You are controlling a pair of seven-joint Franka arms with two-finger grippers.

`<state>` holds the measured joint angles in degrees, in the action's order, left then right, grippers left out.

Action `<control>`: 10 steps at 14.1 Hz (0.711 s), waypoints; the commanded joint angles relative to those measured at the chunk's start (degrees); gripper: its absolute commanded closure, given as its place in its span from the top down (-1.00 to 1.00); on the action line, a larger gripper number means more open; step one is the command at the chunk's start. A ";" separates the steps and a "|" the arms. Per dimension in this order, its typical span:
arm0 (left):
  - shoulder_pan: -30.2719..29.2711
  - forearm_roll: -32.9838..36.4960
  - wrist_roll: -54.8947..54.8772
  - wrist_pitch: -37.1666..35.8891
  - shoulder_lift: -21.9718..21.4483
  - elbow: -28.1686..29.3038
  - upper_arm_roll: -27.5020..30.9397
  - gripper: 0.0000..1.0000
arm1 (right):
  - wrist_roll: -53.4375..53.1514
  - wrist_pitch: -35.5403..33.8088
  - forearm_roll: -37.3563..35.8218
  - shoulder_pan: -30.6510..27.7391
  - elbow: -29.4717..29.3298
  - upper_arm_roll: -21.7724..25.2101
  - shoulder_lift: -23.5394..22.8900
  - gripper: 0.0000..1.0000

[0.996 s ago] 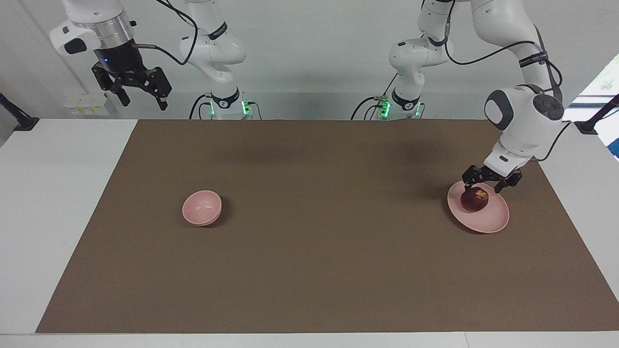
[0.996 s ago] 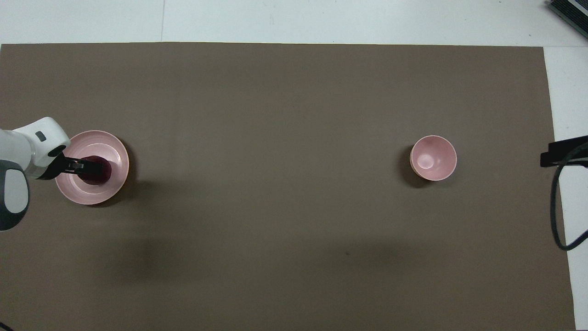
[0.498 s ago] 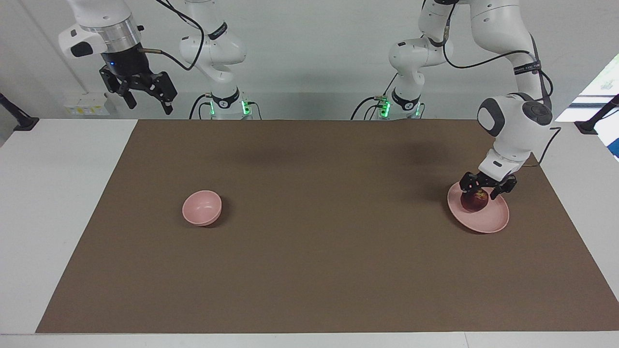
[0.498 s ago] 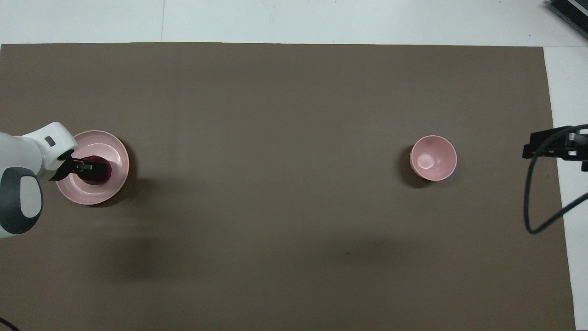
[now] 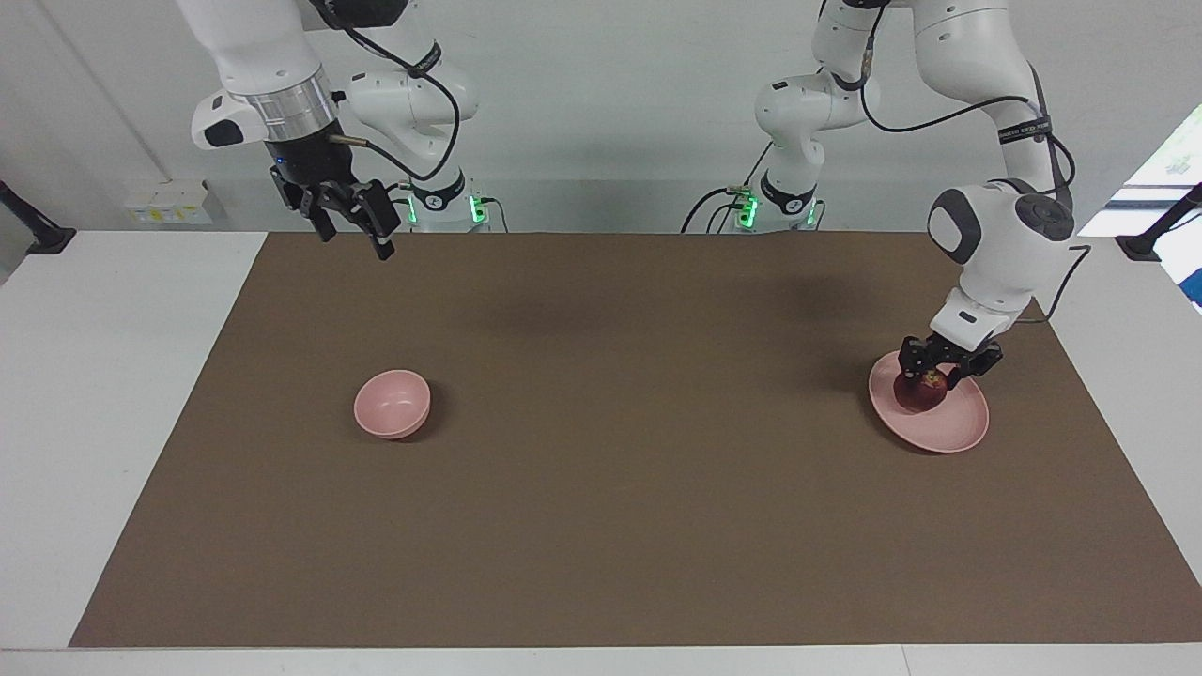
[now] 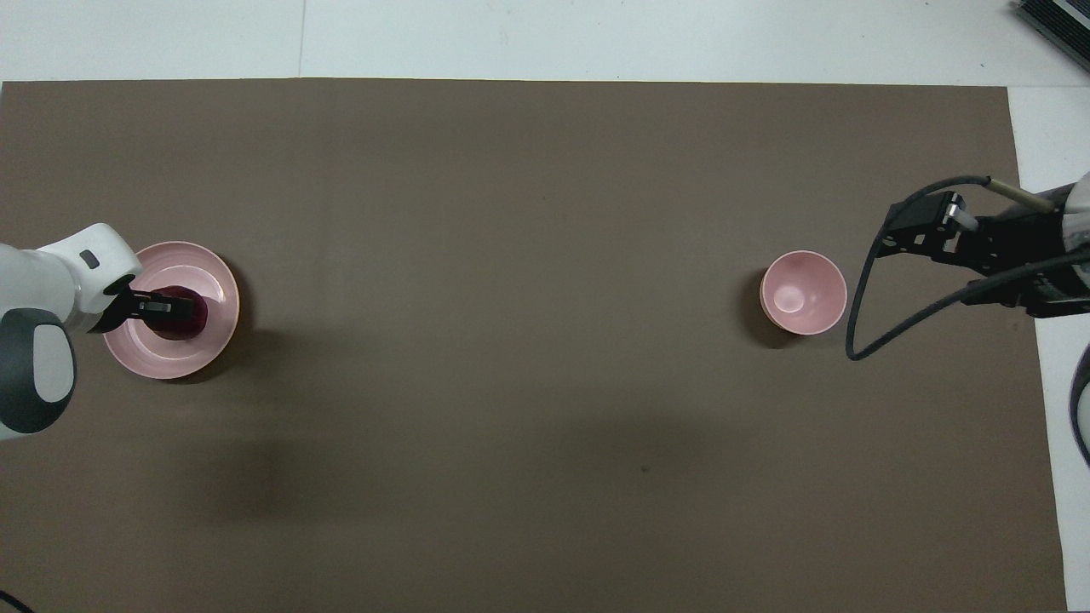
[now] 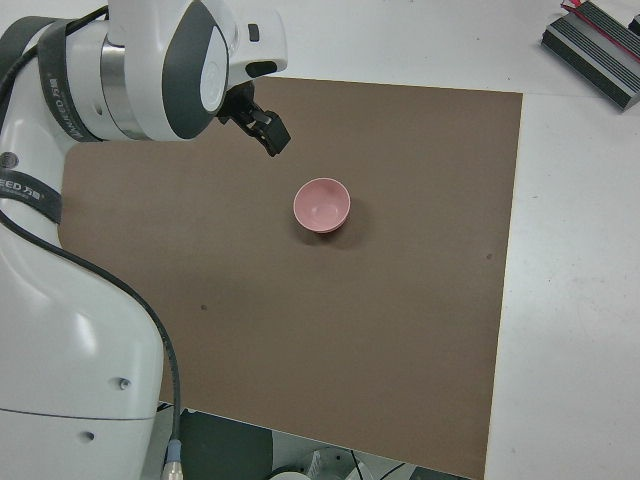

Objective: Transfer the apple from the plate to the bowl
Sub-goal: 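Lift the apple with the left gripper while the right gripper approaches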

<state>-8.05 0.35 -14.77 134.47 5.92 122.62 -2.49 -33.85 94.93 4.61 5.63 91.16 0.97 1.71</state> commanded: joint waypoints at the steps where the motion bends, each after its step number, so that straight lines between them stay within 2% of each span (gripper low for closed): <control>1: 0.14 -1.23 0.09 -7.00 -4.67 -1.07 -0.41 -1.00 | -5.16 1.49 2.67 0.25 0.86 -0.18 -0.39 1.00; 4: 1.01 -2.10 0.62 -14.47 -8.99 -1.16 -1.03 -1.00 | -12.01 1.75 5.66 2.27 1.03 -0.18 -0.65 1.00; 7: 3.73 -9.91 1.32 -17.21 -11.54 -1.24 -1.03 -1.00 | -22.46 1.66 14.07 3.59 1.03 -0.18 -1.53 1.00; 8: 5.22 -11.76 3.07 -17.92 -12.07 -1.33 -1.03 -1.00 | -26.06 1.66 18.63 3.68 1.03 -0.18 -1.88 1.00; 10: 8.03 -15.27 8.85 -18.71 -12.43 -2.56 -1.12 -1.00 | -34.32 2.01 21.75 5.69 1.12 -0.18 -1.88 1.00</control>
<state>-3.02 -11.82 -10.62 117.29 -5.47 120.88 -4.18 -61.31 95.54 22.89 10.06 91.62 0.80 -0.21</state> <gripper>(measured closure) 0.344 0.000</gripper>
